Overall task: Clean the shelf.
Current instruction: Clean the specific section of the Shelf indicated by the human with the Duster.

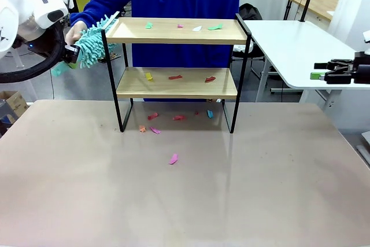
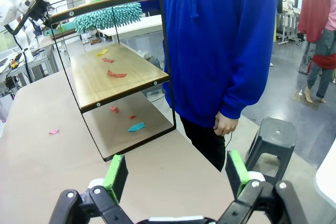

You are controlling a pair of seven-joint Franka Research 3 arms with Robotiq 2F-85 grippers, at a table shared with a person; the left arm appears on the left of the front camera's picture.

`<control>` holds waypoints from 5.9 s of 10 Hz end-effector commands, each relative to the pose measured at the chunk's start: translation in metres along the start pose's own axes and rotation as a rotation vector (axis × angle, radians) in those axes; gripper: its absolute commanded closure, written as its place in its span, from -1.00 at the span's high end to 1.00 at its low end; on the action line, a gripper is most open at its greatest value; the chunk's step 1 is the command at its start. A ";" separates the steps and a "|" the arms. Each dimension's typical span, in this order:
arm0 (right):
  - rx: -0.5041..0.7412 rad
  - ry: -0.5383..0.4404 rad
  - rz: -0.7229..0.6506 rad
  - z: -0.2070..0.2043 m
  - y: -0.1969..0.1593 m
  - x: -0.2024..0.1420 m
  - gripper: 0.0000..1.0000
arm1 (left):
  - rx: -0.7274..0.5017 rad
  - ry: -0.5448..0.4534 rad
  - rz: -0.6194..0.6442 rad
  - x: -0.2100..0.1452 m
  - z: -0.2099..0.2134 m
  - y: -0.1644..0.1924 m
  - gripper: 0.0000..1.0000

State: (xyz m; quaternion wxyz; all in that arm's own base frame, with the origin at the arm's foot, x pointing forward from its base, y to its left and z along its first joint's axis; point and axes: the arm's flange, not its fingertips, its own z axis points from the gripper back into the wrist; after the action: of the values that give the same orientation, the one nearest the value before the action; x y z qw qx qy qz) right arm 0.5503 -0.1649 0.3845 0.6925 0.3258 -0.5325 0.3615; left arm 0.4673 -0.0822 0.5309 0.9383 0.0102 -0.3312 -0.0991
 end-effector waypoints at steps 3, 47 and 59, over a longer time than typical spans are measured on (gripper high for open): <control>0.001 -0.002 0.003 -0.001 0.000 0.002 1.00 | 0.002 -0.016 -0.006 0.002 0.002 0.001 -1.00; 0.001 -0.002 0.003 -0.001 0.000 0.002 1.00 | -0.352 0.482 -1.465 -0.101 0.187 0.034 -0.74; 0.001 -0.002 0.003 -0.001 0.000 0.002 1.00 | -0.408 0.017 -0.357 -0.005 0.313 -0.171 -0.74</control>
State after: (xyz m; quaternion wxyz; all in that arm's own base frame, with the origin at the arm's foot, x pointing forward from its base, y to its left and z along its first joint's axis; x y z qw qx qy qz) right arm 0.5504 -0.1650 0.3842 0.6926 0.3259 -0.5325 0.3614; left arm 0.2213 -0.2214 0.7568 0.8853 -0.1362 -0.2665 -0.3558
